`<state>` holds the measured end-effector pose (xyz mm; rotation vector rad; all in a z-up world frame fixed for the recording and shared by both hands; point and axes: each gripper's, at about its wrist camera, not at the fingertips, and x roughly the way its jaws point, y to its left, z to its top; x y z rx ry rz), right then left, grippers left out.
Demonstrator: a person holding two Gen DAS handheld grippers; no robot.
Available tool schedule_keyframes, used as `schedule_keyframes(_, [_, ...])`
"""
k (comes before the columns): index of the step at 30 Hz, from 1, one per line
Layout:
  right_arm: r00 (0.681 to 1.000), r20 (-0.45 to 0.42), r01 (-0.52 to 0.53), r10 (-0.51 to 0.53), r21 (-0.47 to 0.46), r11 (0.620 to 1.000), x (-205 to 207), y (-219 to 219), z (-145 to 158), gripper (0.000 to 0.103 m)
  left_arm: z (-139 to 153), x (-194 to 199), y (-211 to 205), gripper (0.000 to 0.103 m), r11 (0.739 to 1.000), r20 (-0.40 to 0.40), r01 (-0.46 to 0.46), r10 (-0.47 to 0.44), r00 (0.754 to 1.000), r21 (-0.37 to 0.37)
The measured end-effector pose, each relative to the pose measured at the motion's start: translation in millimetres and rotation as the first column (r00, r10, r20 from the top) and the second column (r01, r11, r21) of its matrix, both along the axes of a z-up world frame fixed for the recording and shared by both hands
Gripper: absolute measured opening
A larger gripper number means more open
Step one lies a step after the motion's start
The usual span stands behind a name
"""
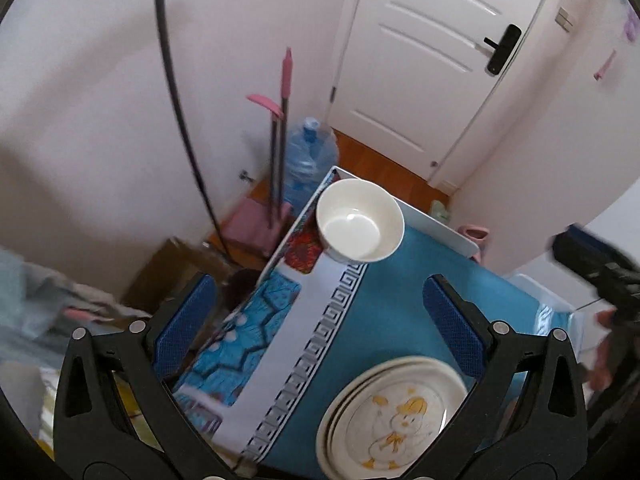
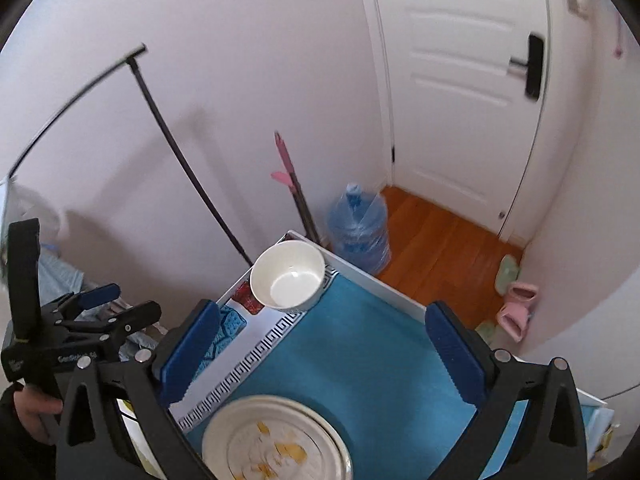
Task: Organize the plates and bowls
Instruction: 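Move both grippers to the small white bowl and grasp its rim, then lift the white bowl with both grippers and carry it over the cream bowl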
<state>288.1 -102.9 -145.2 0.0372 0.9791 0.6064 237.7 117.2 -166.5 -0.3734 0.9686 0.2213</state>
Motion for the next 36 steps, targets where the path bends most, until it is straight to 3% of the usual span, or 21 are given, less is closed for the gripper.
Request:
schedule_keyframes(5, [0.992,-0.126,-0.001,-0.001,-0.016,1.000,36.0,25.7,-58.5,0.102,-52.3,41.0,16.9,0.100,0.989,-0.032,0.005,-0.010,0.999,-0.146])
schedule_keyframes(9, [0.980,-0.197,0.016,-0.012,0.020,1.000,54.0,32.9,-94.1,0.098,-90.4,64.1,14.3,0.074,0.975,-0.061,0.009,-0.023,0.998,-0.221])
schedule_keyframes(13, [0.971,-0.241,-0.007,0.016,0.039,0.999,66.5,45.0,-124.7,0.082,-123.7,83.8,15.7,0.062,0.961,-0.084,-0.006,-0.018,0.996,-0.278])
schedule_keyframes(14, [0.969,-0.246,-0.016,0.027,0.046,0.999,68.8,48.4,-130.5,0.076,-128.3,87.4,15.9,0.055,0.959,-0.083,-0.008,-0.016,0.996,-0.284])
schedule_keyframes(17, [0.962,-0.267,-0.044,0.057,0.051,0.998,78.3,62.3,-144.4,0.064,-143.1,98.1,14.5,0.048,0.955,-0.087,-0.019,-0.007,0.996,-0.296])
schedule_keyframes(19, [0.957,-0.282,-0.060,0.073,0.055,0.997,82.0,69.1,-153.8,0.057,-149.3,105.1,14.0,0.037,0.953,-0.094,-0.019,-0.010,0.996,-0.301])
schedule_keyframes(22, [0.951,-0.296,-0.075,0.091,0.066,0.995,83.3,75.1,-162.4,0.050,-155.0,109.2,16.1,0.033,0.956,-0.096,-0.042,0.015,0.995,-0.290])
schedule_keyframes(24, [0.949,-0.299,-0.079,0.097,0.071,0.994,84.1,76.5,-166.1,0.043,-158.6,111.4,19.7,0.023,0.960,-0.103,-0.054,0.027,0.994,-0.274])
schedule_keyframes(29, [0.950,-0.291,-0.084,0.108,0.093,0.992,85.5,80.1,-168.6,0.024,-165.3,114.3,24.9,0.020,0.959,-0.099,-0.070,0.044,0.994,-0.275])
schedule_keyframes(36, [0.961,-0.263,-0.064,0.085,0.088,0.994,86.3,80.8,-166.8,0.020,-156.8,112.7,16.2,0.020,0.979,-0.085,-0.027,0.010,0.996,-0.204])
